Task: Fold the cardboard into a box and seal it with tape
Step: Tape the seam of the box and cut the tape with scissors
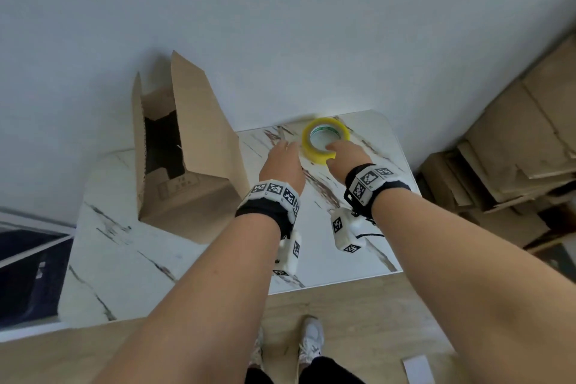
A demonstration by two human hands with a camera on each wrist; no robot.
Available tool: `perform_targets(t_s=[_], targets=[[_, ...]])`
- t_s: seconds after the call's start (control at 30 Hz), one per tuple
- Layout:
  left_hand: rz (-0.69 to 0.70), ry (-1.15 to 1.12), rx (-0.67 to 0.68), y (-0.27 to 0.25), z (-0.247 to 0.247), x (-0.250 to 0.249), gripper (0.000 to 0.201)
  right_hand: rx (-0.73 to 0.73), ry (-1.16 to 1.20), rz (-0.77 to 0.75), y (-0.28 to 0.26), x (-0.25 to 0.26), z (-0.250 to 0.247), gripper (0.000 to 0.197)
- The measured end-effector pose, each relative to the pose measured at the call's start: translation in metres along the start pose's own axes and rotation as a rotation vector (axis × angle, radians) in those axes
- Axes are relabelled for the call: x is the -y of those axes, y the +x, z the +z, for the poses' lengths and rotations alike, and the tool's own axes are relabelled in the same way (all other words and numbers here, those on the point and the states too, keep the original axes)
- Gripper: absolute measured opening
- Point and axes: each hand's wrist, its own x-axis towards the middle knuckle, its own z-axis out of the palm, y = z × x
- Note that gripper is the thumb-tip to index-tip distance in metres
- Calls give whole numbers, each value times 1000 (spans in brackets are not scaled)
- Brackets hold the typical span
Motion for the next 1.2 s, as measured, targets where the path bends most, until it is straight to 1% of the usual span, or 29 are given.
perform_targets(t_s=[0.1, 0.17, 0.23, 0.3, 0.4, 0.5, 0.63, 0.7, 0.83, 0.87, 0.97, 1.0, 1.1, 1.13, 1.2], targets=[[-18, -6, 27, 7, 12, 8, 52, 30, -93, -56, 17, 0, 8, 52], [-38, -13, 49, 11, 18, 13, 52, 63, -181, -92, 28, 1, 15, 58], [-57, -12, 59, 15, 23, 17, 51, 104, -246, -85, 36, -1, 24, 65], [-69, -13, 68, 16, 28, 22, 49, 109, -293, -83, 40, -2, 32, 67], [-84, -24, 78, 15, 33, 28, 47, 85, -337, -108, 38, -3, 37, 62], [-110, -39, 101, 13, 34, 30, 49, 92, -363, -94, 34, -4, 39, 57], [-137, -59, 113, 8, 32, 31, 49, 99, -412, -89, 22, -4, 43, 43], [-137, -65, 115, 5, 30, 31, 49, 95, -396, -82, 15, -2, 45, 34], [-134, -83, 121, -1, 23, 29, 52, 100, -350, -62, 0, -1, 45, 37], [-128, -85, 117, -3, 20, 29, 52, 93, -324, -47, -4, -2, 44, 35], [-106, -83, 87, -7, 10, 27, 50, 42, -228, 12, -18, -1, 38, 21], [-93, -80, 76, -9, 6, 26, 48, 32, -198, 26, -23, 1, 34, 20], [-51, -74, 55, -15, -7, 21, 46, 36, -106, 84, -39, 4, 23, 30], [-36, -78, 50, -18, -11, 18, 47, 45, -53, 105, -45, 5, 19, 30], [-3, -94, 46, -26, -20, 12, 50, 24, 68, 115, -57, 8, 11, 24]])
